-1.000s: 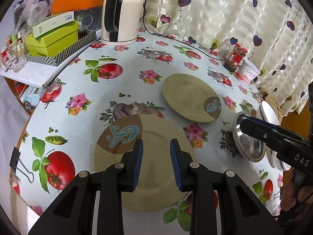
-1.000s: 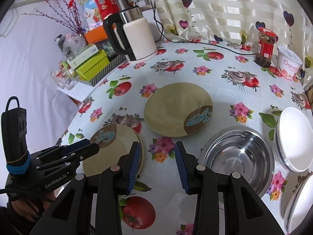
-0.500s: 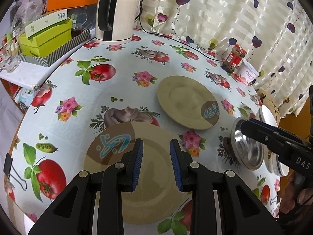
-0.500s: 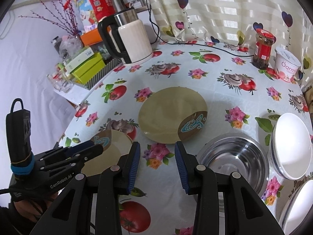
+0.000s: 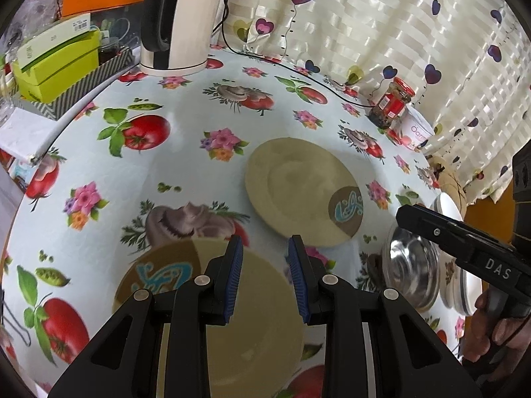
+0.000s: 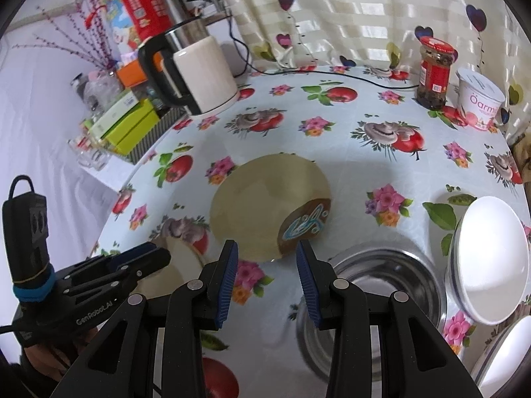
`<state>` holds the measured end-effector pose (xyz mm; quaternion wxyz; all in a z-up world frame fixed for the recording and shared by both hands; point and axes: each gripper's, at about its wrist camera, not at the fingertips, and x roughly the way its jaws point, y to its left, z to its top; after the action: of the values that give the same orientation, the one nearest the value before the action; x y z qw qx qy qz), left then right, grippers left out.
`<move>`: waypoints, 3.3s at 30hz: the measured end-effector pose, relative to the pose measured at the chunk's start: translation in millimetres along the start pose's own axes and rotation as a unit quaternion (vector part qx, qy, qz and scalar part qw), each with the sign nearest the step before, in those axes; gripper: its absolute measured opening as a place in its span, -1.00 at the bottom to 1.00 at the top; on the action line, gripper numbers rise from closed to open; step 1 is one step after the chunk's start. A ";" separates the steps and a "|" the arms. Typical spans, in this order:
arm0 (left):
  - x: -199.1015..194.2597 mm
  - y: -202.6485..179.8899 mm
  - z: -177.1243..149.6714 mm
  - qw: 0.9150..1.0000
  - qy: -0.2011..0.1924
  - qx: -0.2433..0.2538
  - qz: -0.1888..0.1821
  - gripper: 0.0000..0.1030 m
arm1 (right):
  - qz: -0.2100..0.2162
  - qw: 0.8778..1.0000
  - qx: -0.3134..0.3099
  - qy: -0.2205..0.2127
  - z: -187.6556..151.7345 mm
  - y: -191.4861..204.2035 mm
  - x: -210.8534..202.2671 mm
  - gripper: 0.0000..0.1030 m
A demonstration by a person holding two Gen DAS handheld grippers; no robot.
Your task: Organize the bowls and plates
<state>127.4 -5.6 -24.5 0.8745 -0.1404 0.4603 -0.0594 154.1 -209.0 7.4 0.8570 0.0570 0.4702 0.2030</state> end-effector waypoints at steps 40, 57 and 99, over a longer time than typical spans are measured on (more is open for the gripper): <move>83.1 12.4 37.3 0.997 0.054 -0.044 -0.013 -0.42 | -0.056 0.993 0.049 0.093 35.0 -45.6 97.7 -0.51; 55.7 12.1 33.4 0.999 0.030 -0.039 -0.001 -0.42 | -0.044 0.996 0.039 0.069 34.9 -32.2 84.1 -0.52; -39.1 39.1 -30.1 0.998 -0.003 -0.049 0.036 -0.42 | -0.007 0.999 0.002 0.050 -16.5 45.2 36.0 -0.51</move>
<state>79.4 35.1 -21.6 0.8698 -0.1665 0.4645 -0.0050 144.1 -154.9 -16.8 0.8336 0.0450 0.5136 0.1983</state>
